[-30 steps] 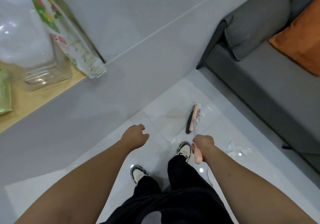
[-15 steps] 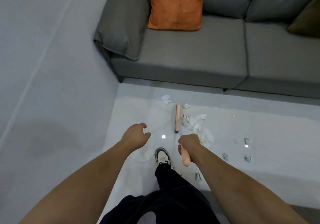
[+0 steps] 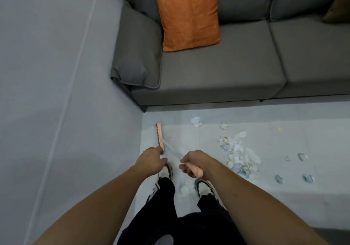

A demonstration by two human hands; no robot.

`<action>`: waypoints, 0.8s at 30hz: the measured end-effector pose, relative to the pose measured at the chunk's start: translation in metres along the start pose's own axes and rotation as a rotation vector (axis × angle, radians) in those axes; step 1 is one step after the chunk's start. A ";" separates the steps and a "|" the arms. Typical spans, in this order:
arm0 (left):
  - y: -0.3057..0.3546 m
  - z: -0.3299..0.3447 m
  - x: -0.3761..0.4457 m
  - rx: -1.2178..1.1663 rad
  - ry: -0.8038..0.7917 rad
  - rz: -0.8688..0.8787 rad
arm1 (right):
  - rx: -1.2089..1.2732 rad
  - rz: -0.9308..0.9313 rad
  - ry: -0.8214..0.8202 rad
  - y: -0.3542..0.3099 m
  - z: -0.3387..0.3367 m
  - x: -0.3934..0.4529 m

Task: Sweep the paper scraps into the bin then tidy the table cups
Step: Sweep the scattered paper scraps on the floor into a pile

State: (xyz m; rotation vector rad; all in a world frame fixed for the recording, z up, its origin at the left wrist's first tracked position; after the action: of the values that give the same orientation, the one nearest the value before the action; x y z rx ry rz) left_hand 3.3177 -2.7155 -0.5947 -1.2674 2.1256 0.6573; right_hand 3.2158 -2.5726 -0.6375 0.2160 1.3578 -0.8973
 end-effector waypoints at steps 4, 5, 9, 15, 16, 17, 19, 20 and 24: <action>-0.019 -0.021 0.042 0.044 -0.017 0.065 | 0.034 -0.050 0.124 -0.018 0.010 0.014; -0.020 -0.026 0.054 0.059 -0.026 0.087 | 0.082 -0.053 0.159 -0.022 0.010 0.014; -0.013 -0.035 0.091 0.127 -0.102 0.211 | 0.268 -0.053 0.281 -0.025 0.006 0.001; 0.023 -0.033 0.111 0.214 -0.179 0.391 | 0.507 -0.094 0.505 -0.007 -0.013 -0.032; 0.029 -0.032 0.110 0.219 -0.177 0.415 | 0.535 -0.097 0.540 -0.002 -0.016 -0.038; 0.034 -0.030 0.108 0.223 -0.177 0.436 | 0.566 -0.100 0.572 0.003 -0.019 -0.043; 0.042 -0.025 0.101 0.238 -0.185 0.475 | 0.628 -0.111 0.630 0.015 -0.025 -0.053; 0.044 -0.022 0.096 0.250 -0.187 0.490 | 0.653 -0.116 0.663 0.022 -0.028 -0.058; 0.042 -0.013 0.076 0.269 -0.171 0.505 | 0.684 -0.143 0.789 0.051 -0.035 -0.075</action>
State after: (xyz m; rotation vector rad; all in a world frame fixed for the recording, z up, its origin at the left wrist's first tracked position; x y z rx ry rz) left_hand 3.2478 -2.7525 -0.6326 -0.5111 2.3051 0.6260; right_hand 3.2275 -2.4847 -0.5967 1.1001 1.7390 -1.4669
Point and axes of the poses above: each hand's wrist, its own x-axis towards the middle knuckle, its own z-axis out of the palm, y = z × x, the point moved 7 cm from there along x, towards the middle knuckle, and after that the axes turned 7 degrees about -z, right-handed, at the moved point
